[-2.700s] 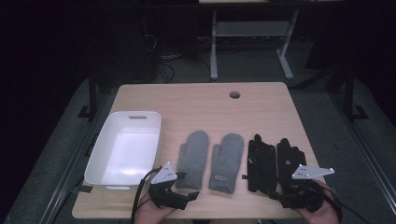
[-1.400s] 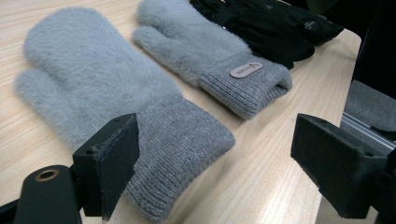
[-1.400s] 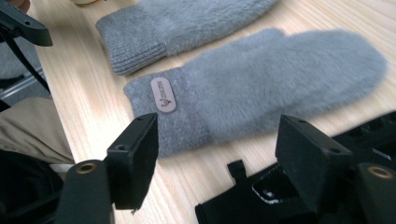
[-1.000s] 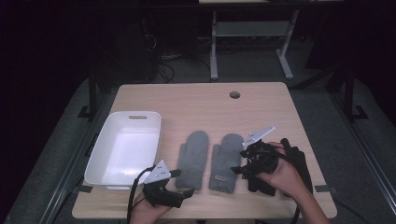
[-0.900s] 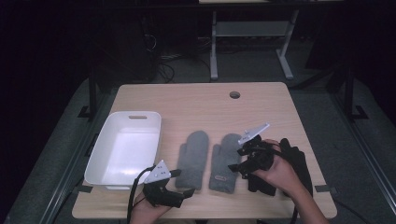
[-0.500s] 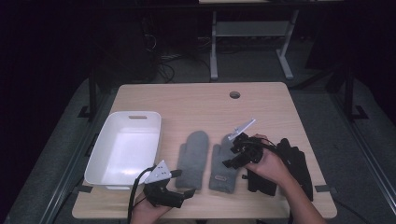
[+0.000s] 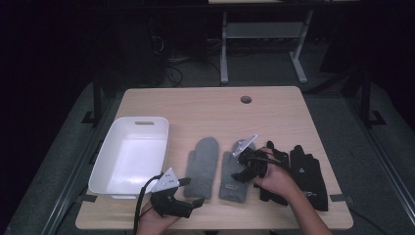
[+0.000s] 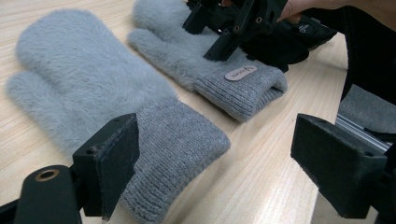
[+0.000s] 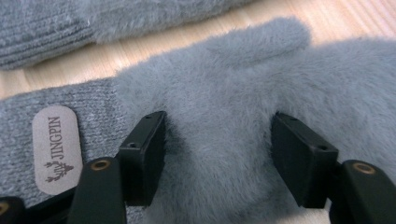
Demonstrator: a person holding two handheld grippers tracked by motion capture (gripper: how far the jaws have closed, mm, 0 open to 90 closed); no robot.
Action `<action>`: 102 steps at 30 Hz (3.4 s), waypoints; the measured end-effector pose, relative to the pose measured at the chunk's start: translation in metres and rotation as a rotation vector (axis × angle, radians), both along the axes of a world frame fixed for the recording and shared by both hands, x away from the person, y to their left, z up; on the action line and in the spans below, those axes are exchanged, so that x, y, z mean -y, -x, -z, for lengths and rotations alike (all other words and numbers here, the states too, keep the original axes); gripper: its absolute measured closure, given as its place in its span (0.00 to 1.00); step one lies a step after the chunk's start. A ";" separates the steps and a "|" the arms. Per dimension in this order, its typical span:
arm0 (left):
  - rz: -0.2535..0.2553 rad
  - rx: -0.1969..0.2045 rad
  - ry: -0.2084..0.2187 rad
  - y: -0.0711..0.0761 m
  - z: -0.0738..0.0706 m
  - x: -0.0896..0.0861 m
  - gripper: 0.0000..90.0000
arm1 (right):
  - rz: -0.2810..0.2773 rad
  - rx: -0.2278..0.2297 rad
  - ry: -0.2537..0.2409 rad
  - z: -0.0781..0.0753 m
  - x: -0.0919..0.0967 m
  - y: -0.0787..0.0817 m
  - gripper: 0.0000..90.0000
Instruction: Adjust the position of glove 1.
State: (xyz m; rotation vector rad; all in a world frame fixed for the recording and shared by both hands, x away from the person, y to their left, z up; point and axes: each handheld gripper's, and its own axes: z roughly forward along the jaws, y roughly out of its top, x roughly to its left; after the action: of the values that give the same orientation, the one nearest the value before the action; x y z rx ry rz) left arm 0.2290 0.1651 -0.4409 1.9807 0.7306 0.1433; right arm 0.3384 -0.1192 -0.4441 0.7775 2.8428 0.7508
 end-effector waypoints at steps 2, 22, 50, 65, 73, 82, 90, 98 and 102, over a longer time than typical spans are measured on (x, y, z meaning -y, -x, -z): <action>0.001 0.001 -0.006 0.001 0.000 0.000 0.17 | -0.006 0.006 0.008 0.000 -0.001 0.001 0.39; 0.005 0.012 -0.017 0.002 -0.001 0.001 0.17 | 0.031 0.037 0.027 0.000 -0.005 0.012 0.82; -0.027 0.039 0.027 0.008 -0.013 -0.009 0.17 | -0.013 0.074 -0.084 -0.049 -0.012 0.018 0.92; -0.081 0.060 0.056 0.008 -0.019 -0.019 0.17 | -0.126 0.025 -0.100 -0.083 -0.077 -0.004 0.92; -0.092 0.056 0.050 0.004 -0.019 -0.025 0.17 | -0.150 -0.012 -0.073 -0.076 -0.099 -0.011 0.92; -0.093 0.047 0.052 0.003 -0.018 -0.024 0.17 | -0.151 -0.038 -0.058 -0.071 -0.109 -0.016 0.92; -0.086 0.045 0.050 0.004 -0.016 -0.021 0.17 | -0.109 -0.122 -0.066 -0.042 -0.107 -0.031 0.72; -0.071 0.051 0.031 0.006 -0.016 -0.017 0.17 | -0.030 -0.027 -0.104 -0.056 -0.095 -0.029 0.80; -0.065 0.055 0.026 0.007 -0.017 -0.015 0.17 | -0.033 -0.015 -0.082 -0.051 -0.099 -0.029 0.86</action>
State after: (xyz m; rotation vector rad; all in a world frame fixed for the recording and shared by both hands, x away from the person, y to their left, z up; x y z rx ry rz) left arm 0.2224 0.1806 -0.4240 1.9215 0.7577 0.2249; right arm 0.3670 -0.0202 -0.3930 0.7522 2.8610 0.8742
